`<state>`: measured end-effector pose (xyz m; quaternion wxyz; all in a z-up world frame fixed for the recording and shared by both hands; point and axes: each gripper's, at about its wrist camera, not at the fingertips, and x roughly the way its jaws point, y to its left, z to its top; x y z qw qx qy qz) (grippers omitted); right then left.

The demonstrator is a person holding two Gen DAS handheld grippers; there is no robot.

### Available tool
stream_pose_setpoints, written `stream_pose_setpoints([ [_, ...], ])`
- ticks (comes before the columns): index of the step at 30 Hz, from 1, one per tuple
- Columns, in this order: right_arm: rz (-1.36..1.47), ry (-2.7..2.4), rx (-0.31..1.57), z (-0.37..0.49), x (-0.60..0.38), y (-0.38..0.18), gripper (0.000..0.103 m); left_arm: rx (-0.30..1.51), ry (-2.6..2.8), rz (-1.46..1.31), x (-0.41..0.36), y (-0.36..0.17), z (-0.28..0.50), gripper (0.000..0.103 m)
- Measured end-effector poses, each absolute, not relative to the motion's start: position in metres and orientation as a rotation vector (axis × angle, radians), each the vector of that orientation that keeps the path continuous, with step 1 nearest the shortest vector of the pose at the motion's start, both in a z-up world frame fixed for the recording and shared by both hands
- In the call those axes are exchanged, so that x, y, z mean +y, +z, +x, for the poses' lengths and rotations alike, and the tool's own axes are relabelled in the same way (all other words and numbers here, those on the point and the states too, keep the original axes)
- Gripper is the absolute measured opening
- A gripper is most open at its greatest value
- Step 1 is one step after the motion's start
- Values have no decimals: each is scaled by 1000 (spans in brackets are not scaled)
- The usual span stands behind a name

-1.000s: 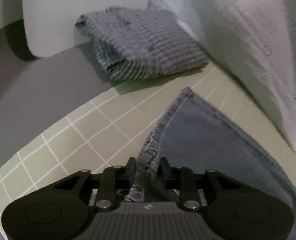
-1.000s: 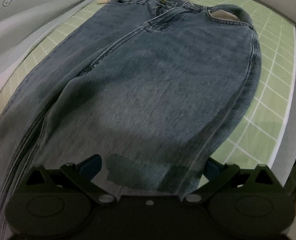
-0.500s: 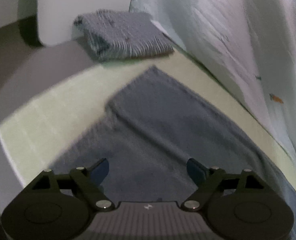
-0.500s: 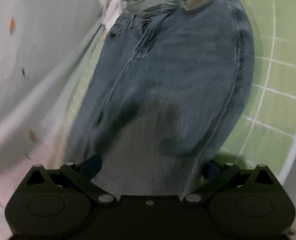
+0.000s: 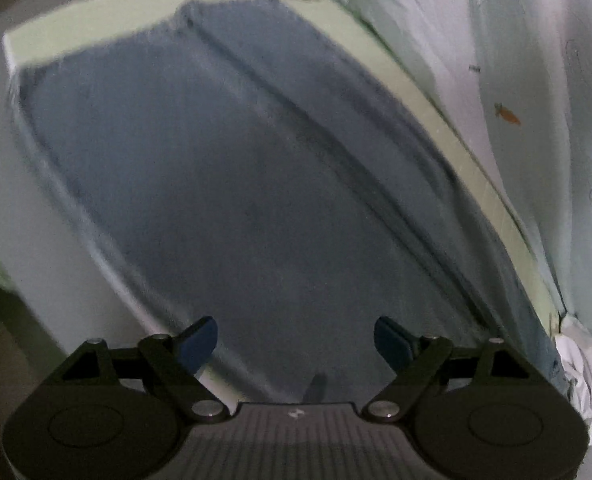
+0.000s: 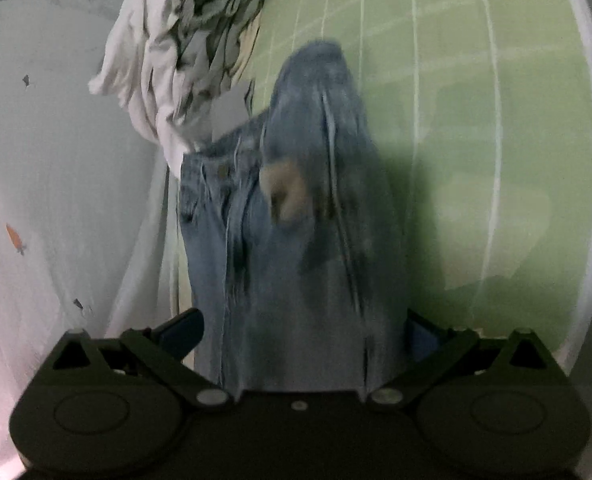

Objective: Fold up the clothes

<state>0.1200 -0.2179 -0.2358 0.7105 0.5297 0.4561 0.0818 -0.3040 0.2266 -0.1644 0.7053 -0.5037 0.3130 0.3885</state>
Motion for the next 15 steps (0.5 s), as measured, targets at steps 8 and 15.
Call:
stream_pose_setpoints([
  [8,1198,288,1068,166,-255,-247,103,589,874,-1309,170,-191,-298,86],
  [15,1182,360,1147,184,-263,-248,103,504,902,-1326,161,-194,-288,86],
])
